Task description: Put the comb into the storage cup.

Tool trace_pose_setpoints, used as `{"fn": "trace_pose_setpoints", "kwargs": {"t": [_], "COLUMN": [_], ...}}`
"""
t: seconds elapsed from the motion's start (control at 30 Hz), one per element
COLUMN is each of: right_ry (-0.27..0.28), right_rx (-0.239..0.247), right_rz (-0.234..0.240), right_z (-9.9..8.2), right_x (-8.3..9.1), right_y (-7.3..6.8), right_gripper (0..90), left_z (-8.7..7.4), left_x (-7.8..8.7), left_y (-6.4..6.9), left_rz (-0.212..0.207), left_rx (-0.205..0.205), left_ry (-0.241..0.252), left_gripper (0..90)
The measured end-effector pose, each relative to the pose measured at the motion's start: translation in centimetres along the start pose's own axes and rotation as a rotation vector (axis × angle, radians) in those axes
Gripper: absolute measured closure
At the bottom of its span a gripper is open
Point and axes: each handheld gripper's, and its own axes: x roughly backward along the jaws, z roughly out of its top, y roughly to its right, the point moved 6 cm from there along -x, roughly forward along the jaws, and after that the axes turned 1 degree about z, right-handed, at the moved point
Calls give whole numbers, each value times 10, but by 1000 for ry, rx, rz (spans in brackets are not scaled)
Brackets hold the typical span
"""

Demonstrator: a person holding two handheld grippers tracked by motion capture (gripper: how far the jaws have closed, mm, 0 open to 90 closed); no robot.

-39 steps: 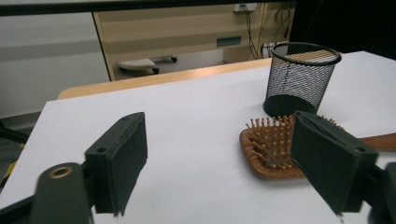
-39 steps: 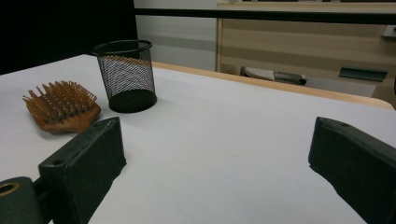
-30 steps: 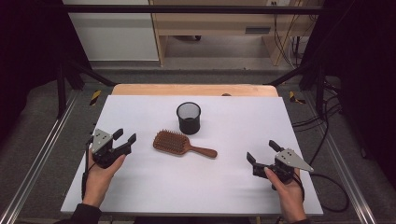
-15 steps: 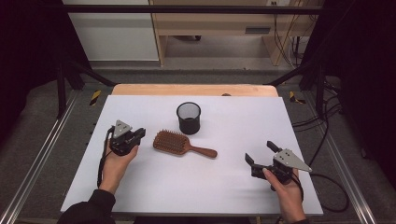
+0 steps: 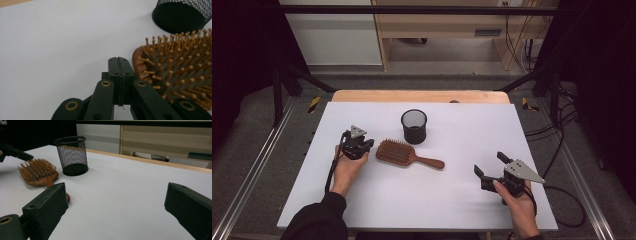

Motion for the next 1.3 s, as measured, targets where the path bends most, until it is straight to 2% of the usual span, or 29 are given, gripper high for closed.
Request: {"fn": "trace_pose_setpoints", "kwargs": {"t": [0.03, 0.23, 0.33, 0.5, 0.97, 1.1, 1.3], "right_ry": [-2, -7, -13, -18, -24, -30, -39], "right_rx": [-5, -6, -8, -8, -6, -2, 0], "right_rz": [1, 1, 5, 12, 25, 30, 35], "right_z": [0, -1, -2, -3, -3, -4, -5], "right_x": [0, -1, -1, -1, -2, -2, -3], "right_y": [0, 0, 0, -1, -3, -3, -5], "right_gripper": [48, 49, 51, 54, 57, 57, 57], "left_z": [-1, 2, 0, -3, -3, -2, 2], "left_x": [-4, -9, -12, -15, -12, -13, -17], "left_y": [1, 5, 5, 9, 12, 13, 28], "left_rz": [2, -3, 5, -9, -10, -18, -41], "left_rx": [-17, -36, -54, -72, -87, -79, -107], "left_ry": [-17, -11, -23, -44, -50, -47, -47], "left_gripper": [900, 900, 900, 900, 900, 900, 900]}}
